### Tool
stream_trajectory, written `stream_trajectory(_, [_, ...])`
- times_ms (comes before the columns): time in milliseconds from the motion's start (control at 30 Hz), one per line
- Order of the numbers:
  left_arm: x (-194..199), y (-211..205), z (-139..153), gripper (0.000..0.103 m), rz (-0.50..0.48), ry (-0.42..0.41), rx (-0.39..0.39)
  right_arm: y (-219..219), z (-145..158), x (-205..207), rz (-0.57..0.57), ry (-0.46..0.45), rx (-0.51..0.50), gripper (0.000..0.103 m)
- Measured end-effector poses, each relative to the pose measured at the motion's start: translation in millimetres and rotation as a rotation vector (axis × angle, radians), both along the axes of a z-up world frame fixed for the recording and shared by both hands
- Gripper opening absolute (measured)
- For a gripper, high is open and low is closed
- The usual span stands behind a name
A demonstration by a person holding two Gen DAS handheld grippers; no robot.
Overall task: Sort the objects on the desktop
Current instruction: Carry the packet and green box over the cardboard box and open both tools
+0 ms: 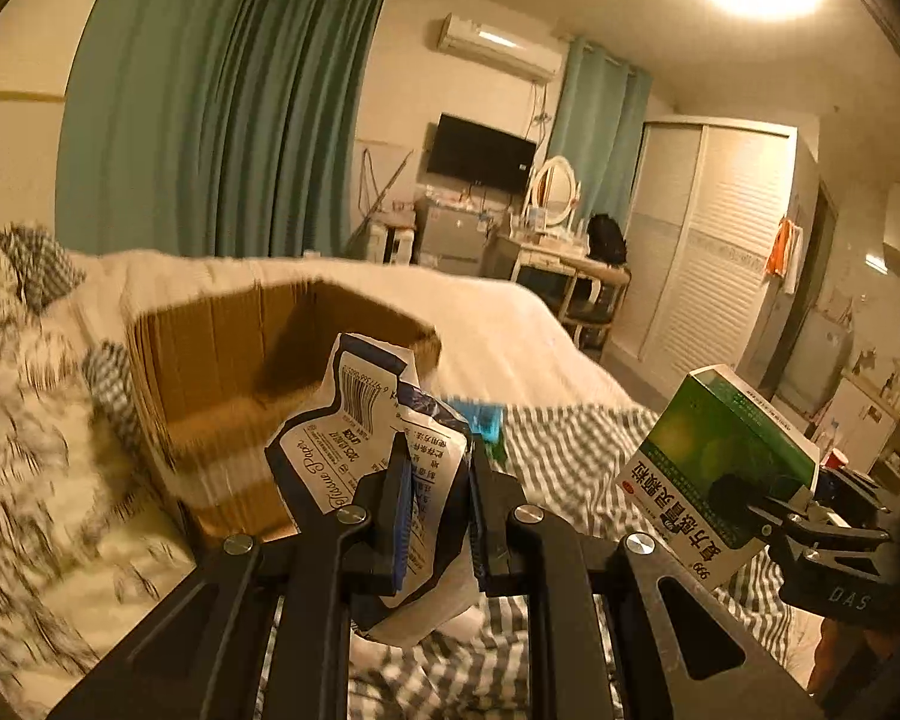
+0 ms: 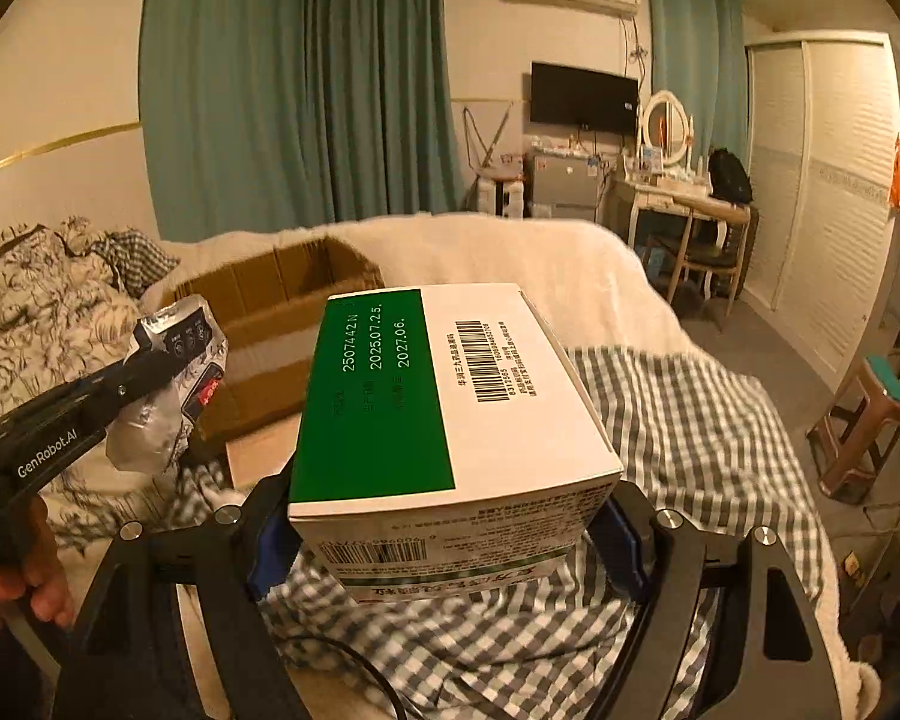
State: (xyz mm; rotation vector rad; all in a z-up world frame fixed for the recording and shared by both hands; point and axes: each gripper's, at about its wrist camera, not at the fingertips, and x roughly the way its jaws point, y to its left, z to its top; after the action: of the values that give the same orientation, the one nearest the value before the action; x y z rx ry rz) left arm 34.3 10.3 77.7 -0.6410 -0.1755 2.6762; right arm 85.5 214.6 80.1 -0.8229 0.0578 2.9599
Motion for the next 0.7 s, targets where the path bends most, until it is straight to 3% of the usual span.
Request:
stream_trajectory(233, [-26,-30,28,0.015,0.020,0.038,0.038,-20,32,-17,0.041,0.083,-0.003,0.080])
stream_trajectory(467, [-75,-62,48,0.015,0.061,0.048,0.108,-49,44,-69,0.118,0.123,-0.052,0.080])
stream_trajectory(567, [-105,-63,45,0.015,0.071,0.041,0.093,-68,42,-104,0.171,0.123,-0.068,0.080])
stream_trajectory(700, [-137,-66,8,0.015,0.106,0.022,0.038,-89,27,-157,0.223,0.106,-0.065,0.080])
